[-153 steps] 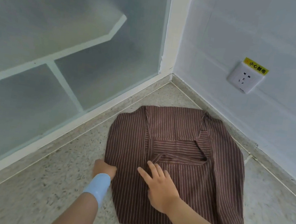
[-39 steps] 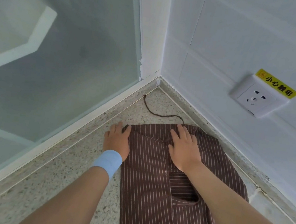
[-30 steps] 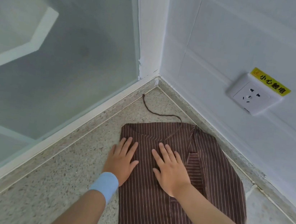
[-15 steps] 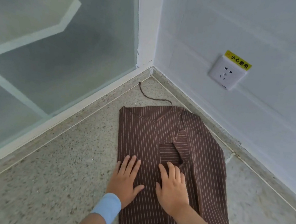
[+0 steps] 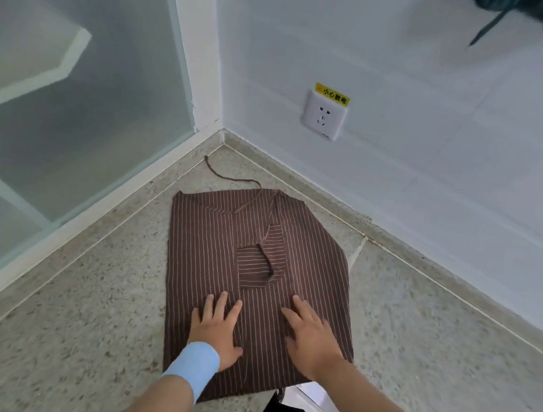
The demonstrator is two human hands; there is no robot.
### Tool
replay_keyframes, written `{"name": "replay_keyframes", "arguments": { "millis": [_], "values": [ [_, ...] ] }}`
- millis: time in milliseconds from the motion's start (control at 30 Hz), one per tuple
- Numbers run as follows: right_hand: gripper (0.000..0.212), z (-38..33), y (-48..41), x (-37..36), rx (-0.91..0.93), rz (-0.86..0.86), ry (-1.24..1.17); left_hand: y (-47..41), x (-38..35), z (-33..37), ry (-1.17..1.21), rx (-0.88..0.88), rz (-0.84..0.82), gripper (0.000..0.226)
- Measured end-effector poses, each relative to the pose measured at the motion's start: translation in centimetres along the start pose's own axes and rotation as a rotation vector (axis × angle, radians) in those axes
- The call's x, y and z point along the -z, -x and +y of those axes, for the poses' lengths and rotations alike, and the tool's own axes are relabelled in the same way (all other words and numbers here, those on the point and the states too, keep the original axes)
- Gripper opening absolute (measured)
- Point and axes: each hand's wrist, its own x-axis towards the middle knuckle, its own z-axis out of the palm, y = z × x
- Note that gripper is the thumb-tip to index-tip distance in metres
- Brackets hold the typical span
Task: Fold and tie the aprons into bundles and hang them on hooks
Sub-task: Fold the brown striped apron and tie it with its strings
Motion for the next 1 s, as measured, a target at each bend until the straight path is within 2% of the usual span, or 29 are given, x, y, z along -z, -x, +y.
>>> {"name": "replay_keyframes", "arguments": {
  "millis": [100, 167, 200, 267, 333, 400, 467, 567, 633, 667, 767, 833, 900, 967, 1000],
  "values": [
    [0.053, 2.2, 1.1, 0.2, -0.221, 0.215, -0.046, 0.4, 0.8, 2.1, 0.025, -0.025, 0.181, 0.070],
    [0.053, 3.6, 1.8, 0.1, -0.419, 0.272, -0.094, 0.5, 1.0, 4.1, 0.074, -0.150, 0.325, 0.054],
    [0.052, 4.3, 2.1, -0.1, -0.501, 0.258, -0.123, 0.6, 1.1, 5.2, 0.103, -0.213, 0.331, 0.048],
    [0.046, 5.3, 2.5, -0.1, -0.613, 0.189, -0.212, 0.4, 1.2, 7.4, 0.194, -0.274, 0.186, 0.044],
    [0.030, 6.0, 2.8, 0.0, -0.636, 0.134, -0.310, 0.3, 1.4, 9.1, 0.252, -0.268, -0.027, 0.051],
    [0.016, 6.0, 2.8, 0.4, -0.598, 0.128, -0.415, 0.1, 1.9, 10.0, 0.253, -0.228, -0.149, 0.056],
    [0.013, 5.4, 2.9, 1.1, -0.524, 0.221, -0.577, 0.4, 3.0, 10.5, 0.376, -0.182, -0.140, 0.053],
    [0.016, 3.5, 3.0, 2.8, -0.295, 0.348, -0.696, 1.0, 5.3, 10.2, 0.842, -0.089, -0.079, 0.048],
    [0.017, 1.6, 3.3, 4.2, -0.088, 0.367, -0.606, 1.8, 6.8, 9.3, 1.207, -0.036, -0.160, 0.048],
    [0.016, 0.5, 3.3, 4.8, 0.021, 0.354, -0.538, 2.1, 7.5, 8.6, 1.302, -0.032, -0.200, 0.049],
    [0.011, -2.7, 2.7, 5.6, 0.256, 0.226, -0.353, 3.1, 8.6, 6.2, 1.376, -0.008, -0.250, 0.048],
    [0.007, -4.4, 2.1, 5.5, 0.295, 0.117, -0.394, 3.4, 8.6, 4.2, 1.426, 0.035, -0.235, 0.037],
    [0.010, -5.7, 1.5, 5.4, 0.248, 0.014, -0.632, 3.5, 7.8, 1.9, 1.474, 0.082, -0.185, 0.028],
    [0.016, -6.5, 0.7, 5.2, 0.130, 0.019, -0.840, 3.1, 6.4, -0.4, 1.490, 0.155, -0.024, 0.024],
    [0.018, -6.7, 0.2, 5.0, 0.078, 0.056, -0.833, 2.8, 5.6, -1.4, 1.473, 0.217, 0.088, 0.024]
  ]
}}
